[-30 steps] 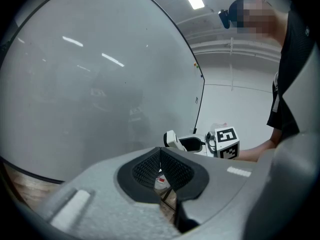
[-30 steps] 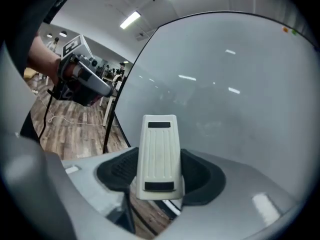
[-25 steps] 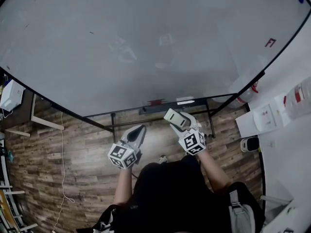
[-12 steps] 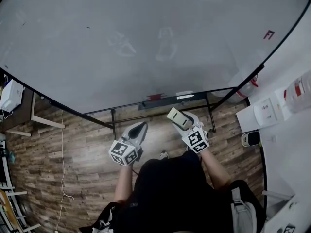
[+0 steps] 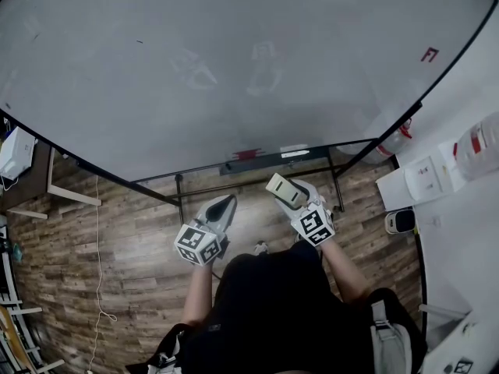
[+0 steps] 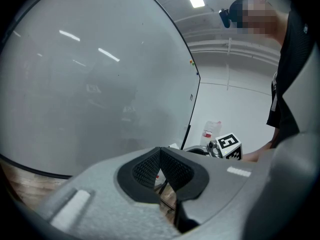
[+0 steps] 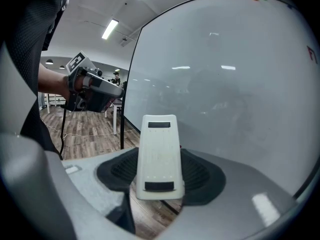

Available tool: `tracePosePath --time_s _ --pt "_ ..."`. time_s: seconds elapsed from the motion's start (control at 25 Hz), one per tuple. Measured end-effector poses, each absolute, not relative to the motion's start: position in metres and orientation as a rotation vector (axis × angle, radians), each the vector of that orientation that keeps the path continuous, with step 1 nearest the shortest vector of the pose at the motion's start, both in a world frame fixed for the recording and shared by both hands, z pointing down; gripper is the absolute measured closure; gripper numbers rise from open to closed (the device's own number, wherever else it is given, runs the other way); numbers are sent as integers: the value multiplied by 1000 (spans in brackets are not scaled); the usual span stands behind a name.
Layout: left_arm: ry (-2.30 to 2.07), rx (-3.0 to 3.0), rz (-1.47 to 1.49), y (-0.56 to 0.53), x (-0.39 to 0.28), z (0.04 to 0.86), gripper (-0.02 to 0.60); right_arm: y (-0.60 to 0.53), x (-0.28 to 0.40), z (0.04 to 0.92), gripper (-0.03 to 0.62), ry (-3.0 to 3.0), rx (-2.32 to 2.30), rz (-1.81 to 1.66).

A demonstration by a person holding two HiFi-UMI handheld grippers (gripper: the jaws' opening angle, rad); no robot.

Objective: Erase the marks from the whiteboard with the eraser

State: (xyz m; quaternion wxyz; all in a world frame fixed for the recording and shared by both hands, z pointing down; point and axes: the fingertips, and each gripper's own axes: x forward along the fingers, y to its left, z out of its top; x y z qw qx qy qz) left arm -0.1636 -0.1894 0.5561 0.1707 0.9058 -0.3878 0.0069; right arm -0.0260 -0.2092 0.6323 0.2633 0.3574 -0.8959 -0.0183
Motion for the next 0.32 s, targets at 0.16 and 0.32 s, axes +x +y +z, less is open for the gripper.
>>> tracePosePath --time_s 0.16,0.32 --pt "-1104 2568 17 -189 -165 556 571 -209 -29 630 336 -2432 966 -50" --pt "-1109 2560 14 -189 -165 558 571 -207 -29 631 336 -2432 963 -51"
